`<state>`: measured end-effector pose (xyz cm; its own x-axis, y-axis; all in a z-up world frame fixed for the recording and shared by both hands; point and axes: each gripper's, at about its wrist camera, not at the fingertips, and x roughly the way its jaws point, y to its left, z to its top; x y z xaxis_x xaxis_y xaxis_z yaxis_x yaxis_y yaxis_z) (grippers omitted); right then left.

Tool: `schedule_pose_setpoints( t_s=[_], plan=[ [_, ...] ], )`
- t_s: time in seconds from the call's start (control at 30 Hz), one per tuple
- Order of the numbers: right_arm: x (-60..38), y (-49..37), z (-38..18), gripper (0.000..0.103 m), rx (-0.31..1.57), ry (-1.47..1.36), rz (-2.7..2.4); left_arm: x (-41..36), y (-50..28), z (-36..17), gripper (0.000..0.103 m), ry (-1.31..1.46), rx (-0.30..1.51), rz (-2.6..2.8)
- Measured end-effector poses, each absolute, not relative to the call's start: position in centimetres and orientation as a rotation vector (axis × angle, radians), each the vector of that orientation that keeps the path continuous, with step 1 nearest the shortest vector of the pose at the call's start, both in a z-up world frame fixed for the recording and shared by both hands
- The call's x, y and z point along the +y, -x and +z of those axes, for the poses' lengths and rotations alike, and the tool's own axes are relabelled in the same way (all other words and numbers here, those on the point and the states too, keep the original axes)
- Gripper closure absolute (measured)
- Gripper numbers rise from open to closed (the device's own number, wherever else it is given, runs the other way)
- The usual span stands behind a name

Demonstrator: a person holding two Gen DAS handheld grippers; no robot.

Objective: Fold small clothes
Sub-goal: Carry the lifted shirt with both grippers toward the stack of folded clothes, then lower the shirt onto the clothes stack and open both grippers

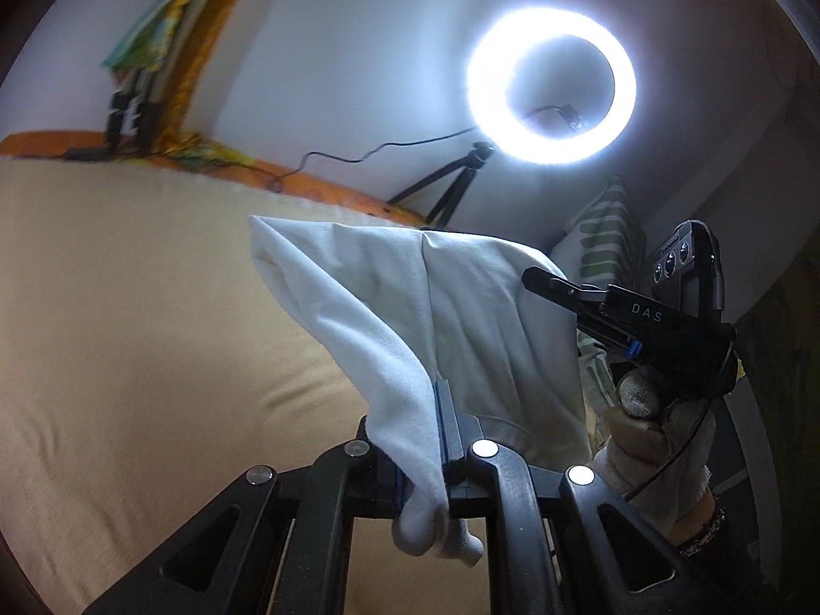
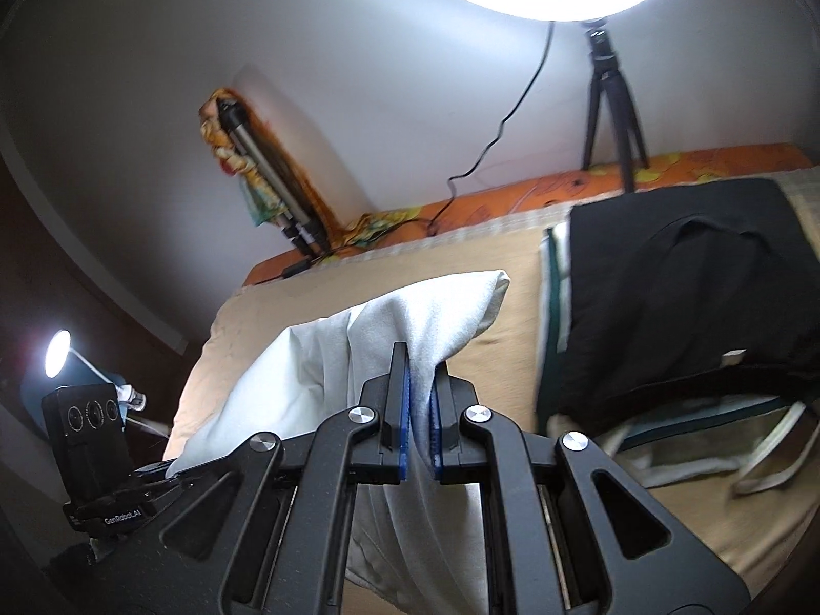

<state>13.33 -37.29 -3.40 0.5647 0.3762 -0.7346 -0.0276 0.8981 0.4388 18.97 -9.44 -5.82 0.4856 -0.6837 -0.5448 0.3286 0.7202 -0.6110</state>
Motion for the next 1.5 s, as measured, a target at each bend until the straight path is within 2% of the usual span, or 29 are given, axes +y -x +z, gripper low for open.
schedule_pose_setpoints(
  t_s=[0.5,0.77,1.27,1.3,1.33,1.37,1.43,1.5],
  plan=[
    [-51.5,-14.5,-1.8,0.096,0.863,-0.36,0.068,-24.1,-26.7,-4.0,0.097,0.372,0.815,-0.739],
    [-56.9,-17.6,-3.0,0.096,0.858,-0.346,0.025,-30.6,-29.8,-4.6,0.097,0.331,0.804,-0.755],
    [-61.2,-20.6,-8.2,0.096,0.9,-0.337,-0.03,-32.9,-30.6,-6.3,0.095,0.227,0.825,-0.704],
    [-61.2,-20.7,-8.2,0.094,0.905,-0.326,-0.042,-32.8,-30.5,-6.4,0.09,0.222,0.829,-0.7],
    [-61.2,-20.8,-8.2,0.088,0.91,-0.315,-0.059,-32.7,-30.3,-6.3,0.087,0.218,0.833,-0.693],
    [-61.2,-20.8,-8.1,0.077,0.908,-0.306,-0.077,-32.5,-30.0,-6.3,0.083,0.215,0.834,-0.689],
    [-61.3,-20.5,-7.6,0.066,0.897,-0.299,-0.097,-32.4,-29.7,-6.0,0.079,0.2,0.832,-0.679],
    [-61.3,-20.2,-7.0,0.065,0.887,-0.308,-0.1,-31.9,-29.0,-5.9,0.074,0.18,0.822,-0.67]
  ],
)
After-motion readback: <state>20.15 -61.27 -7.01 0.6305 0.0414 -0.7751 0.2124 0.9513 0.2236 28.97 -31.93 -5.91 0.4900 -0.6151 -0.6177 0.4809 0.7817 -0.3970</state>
